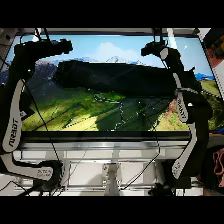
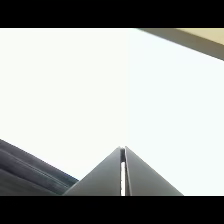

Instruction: Fold the clothes and pants, and hang the long-sleeved shirts on hangers.

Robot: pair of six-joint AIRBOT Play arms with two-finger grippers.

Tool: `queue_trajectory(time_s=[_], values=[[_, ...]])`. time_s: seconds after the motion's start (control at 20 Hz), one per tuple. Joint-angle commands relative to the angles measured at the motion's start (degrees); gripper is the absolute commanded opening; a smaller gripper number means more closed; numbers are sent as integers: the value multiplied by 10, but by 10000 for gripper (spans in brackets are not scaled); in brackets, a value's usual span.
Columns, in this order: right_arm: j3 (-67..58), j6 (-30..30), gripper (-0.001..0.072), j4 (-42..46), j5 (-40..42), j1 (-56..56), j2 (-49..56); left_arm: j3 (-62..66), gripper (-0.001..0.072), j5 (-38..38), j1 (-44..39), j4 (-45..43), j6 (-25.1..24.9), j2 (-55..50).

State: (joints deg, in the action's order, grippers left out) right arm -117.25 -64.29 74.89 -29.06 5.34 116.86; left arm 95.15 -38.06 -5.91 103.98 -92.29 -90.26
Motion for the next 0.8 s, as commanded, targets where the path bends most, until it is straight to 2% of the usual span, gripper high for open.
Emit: queue_trajectory(time_s=[0.0, 0.05, 0.15, 0.2, 0.25, 0.3, 0.35, 0.45, 0.55, 0.6, 0.65, 0.7, 0.75], values=[[-1, -171, 19, -3, -74, 0, -50, 0, 29, 15, 9, -24, 14, -2], [-1, -208, 17, -4, -112, 0, -66, 0, 29, 8, 17, -46, 16, -2], [-1, -205, 14, -30, -207, 0, -91, 0, 27, -37, 61, -26, 47, -4], [-1, -183, 14, -62, -259, 0, -99, 0, 27, -59, 94, 24, 46, -9], [-1, -150, 14, -104, -305, 0, -102, 0, 27, -84, 135, 116, 27, -18], [-1, -113, 14, -161, -351, -1, -101, 1, 27, -114, 178, 224, -21, -31], [0, -94, 14, -210, -383, -4, -99, 3, 27, -149, 211, 287, -39, -44], [0, -67, 15, -298, -418, -8, -97, 20, 29, -236, 251, 302, -40, -75], [0, -65, 16, -343, -424, -14, -97, 30, 33, -271, 263, 302, -40, -99], [0, -65, 18, -345, -419, -14, -97, 30, 102, -260, 263, 302, -47, -106], [0, -65, 20, -339, -409, -14, -97, 30, 353, -245, 257, 301, -56, -113], [0, -65, 23, -332, -395, -14, -97, 30, 533, -229, 249, 300, -57, -120], [-1, -65, 26, -329, -383, -14, -97, 31, 534, -216, 244, 297, -57, -126]])
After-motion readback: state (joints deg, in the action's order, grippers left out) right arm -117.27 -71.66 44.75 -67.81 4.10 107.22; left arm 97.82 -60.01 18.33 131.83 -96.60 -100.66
